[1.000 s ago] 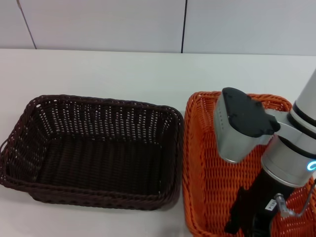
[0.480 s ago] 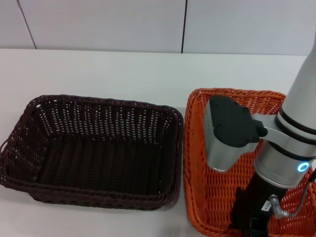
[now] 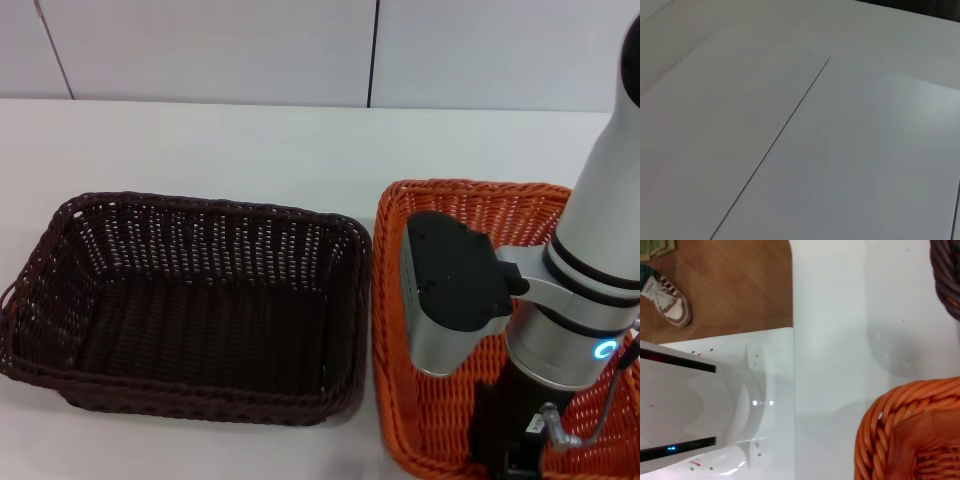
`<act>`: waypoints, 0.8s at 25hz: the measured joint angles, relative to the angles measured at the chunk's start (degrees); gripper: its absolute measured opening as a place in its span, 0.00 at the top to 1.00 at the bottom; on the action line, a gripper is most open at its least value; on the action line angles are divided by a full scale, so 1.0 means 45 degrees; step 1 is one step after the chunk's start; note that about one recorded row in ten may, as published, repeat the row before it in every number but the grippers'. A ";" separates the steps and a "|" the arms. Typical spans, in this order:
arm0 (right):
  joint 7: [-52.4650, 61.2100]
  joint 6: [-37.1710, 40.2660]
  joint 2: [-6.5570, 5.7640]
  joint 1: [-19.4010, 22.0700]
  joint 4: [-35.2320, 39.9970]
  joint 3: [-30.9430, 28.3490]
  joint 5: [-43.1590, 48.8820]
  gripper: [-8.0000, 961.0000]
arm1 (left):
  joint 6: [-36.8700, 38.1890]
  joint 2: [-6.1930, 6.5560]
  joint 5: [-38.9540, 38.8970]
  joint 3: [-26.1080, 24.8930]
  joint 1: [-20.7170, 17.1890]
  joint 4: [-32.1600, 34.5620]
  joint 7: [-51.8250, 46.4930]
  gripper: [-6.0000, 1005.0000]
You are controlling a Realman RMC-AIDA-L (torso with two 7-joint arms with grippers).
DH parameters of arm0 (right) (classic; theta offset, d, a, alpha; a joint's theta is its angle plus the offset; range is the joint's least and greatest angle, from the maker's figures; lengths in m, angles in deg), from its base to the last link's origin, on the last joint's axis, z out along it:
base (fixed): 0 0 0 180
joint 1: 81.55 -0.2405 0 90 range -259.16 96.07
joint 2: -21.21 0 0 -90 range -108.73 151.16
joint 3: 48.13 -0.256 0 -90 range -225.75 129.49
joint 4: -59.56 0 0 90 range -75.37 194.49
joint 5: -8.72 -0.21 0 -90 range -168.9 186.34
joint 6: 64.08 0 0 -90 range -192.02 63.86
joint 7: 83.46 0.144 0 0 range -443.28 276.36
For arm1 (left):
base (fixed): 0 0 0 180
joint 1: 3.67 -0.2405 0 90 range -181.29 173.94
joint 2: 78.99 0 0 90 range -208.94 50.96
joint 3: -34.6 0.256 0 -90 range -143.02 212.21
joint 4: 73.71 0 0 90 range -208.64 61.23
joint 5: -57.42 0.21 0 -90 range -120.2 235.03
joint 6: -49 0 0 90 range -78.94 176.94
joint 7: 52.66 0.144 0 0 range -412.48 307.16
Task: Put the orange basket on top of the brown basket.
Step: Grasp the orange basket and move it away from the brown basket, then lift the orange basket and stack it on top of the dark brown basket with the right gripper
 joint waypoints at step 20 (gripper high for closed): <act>0.0720 -0.0296 0.0005 0.0985 -0.3460 -0.1454 0.1824 0.78 | -0.0202 0.0067 -0.0544 0.0000 -0.0248 0.0002 -0.0273 0.19</act>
